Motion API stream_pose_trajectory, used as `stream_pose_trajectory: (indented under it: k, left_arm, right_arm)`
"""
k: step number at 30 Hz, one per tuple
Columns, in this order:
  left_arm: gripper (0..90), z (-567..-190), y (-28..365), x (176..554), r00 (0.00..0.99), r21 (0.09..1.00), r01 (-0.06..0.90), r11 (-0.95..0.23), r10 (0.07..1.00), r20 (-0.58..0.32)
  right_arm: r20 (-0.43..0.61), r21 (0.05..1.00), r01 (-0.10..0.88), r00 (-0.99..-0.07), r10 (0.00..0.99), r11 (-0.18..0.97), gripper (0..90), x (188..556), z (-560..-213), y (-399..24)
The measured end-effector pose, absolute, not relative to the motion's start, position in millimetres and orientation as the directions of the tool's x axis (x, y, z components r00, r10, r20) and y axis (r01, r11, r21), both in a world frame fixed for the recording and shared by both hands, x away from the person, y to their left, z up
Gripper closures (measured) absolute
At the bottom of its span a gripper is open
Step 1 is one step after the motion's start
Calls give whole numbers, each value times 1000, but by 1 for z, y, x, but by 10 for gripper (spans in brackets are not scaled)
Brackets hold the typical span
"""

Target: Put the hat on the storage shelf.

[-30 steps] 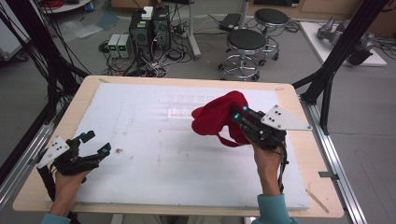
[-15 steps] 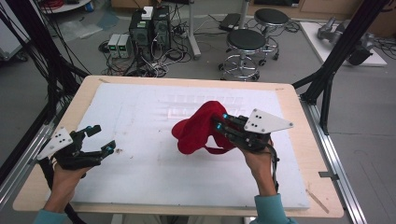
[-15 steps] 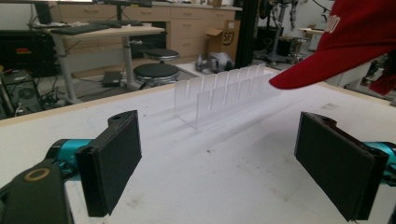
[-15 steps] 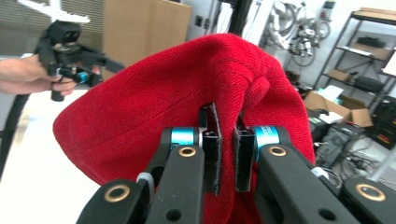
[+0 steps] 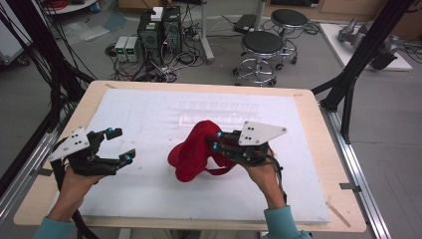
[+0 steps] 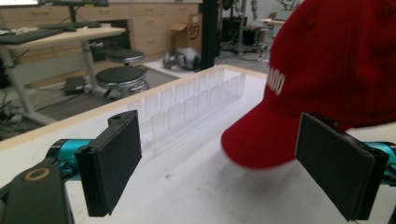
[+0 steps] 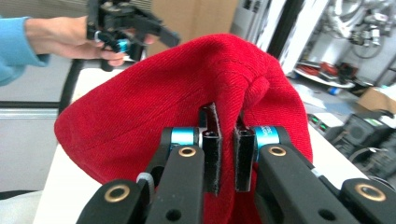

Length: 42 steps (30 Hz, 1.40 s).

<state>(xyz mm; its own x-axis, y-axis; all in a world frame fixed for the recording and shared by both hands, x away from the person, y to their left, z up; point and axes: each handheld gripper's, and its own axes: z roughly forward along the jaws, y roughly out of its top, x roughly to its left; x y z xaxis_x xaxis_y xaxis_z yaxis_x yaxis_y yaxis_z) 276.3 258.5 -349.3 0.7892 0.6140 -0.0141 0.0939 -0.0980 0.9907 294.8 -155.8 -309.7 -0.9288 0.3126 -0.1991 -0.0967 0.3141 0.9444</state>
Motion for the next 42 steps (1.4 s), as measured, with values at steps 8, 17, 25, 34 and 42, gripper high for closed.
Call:
stream_pose_trajectory:
  k: [8,17,25,34,42]
  left_arm:
    - [150,-333,232,289,866,990,80,-113,499,-13]
    - [147,-332,200,301,929,985,95,-141,368,-37]
    - [141,-335,179,309,955,980,119,-159,288,-70]
    - [141,-339,163,308,974,973,120,-199,215,-76]
    - [159,-341,157,307,978,966,122,-229,192,-78]
  right_arm:
    - [-181,941,-94,-951,251,324,859,295,-314,-143]
    - [-176,941,-100,-961,212,324,859,295,-317,-136]
    - [-179,940,-113,-966,184,321,859,295,-317,-132]
    - [-184,938,-124,-970,159,325,859,295,-318,-128]
    - [-189,937,-134,-972,143,323,858,295,-318,-123]
